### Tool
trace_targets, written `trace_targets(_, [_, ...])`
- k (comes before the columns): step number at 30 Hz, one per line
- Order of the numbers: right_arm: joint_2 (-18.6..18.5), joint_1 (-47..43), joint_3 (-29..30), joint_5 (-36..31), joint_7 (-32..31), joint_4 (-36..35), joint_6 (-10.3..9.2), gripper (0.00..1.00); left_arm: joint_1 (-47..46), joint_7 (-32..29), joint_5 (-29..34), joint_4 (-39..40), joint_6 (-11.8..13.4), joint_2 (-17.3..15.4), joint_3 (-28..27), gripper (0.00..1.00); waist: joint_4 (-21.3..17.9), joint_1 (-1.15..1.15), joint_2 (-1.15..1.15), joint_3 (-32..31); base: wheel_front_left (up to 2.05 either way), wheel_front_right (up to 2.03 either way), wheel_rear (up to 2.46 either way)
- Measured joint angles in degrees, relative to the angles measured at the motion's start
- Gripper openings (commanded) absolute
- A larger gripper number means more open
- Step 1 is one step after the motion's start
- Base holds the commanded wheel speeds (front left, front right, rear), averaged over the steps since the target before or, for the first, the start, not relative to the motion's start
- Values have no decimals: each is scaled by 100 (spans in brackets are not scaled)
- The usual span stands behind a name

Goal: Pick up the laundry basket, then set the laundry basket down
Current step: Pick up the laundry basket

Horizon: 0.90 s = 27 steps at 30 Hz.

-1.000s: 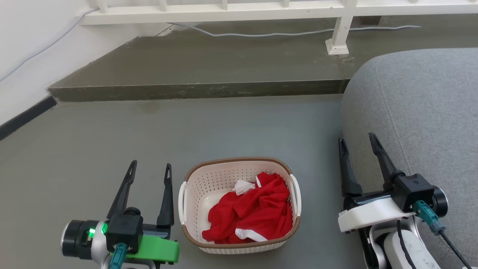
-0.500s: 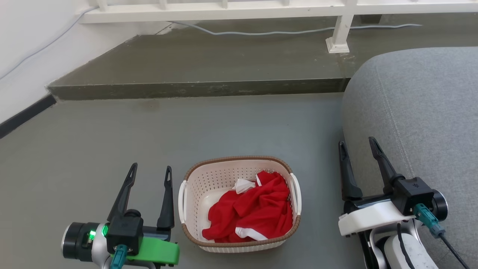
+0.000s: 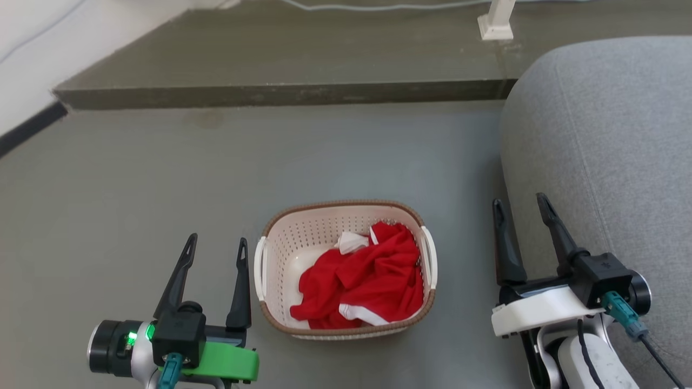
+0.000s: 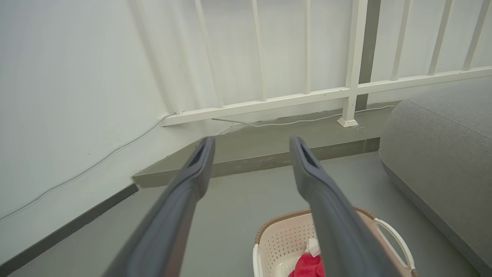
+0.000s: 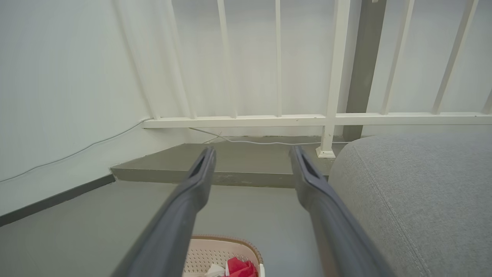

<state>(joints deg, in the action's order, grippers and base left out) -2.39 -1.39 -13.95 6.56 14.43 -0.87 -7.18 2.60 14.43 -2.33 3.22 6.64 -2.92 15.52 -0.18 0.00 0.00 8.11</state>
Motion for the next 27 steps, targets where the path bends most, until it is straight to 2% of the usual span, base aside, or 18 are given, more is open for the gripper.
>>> trace_targets(14, [-13,701,76,-133,16,447,0,100,-700,0,10,-557,-7,12,69,100,33,0,0,1007,0,0,0])
trace_targets(27, [-43,1837,129,153,16,1337,0,100,-1850,0,10,-1670,-69,44,-44,100,59,0,0,2045,0,0,0])
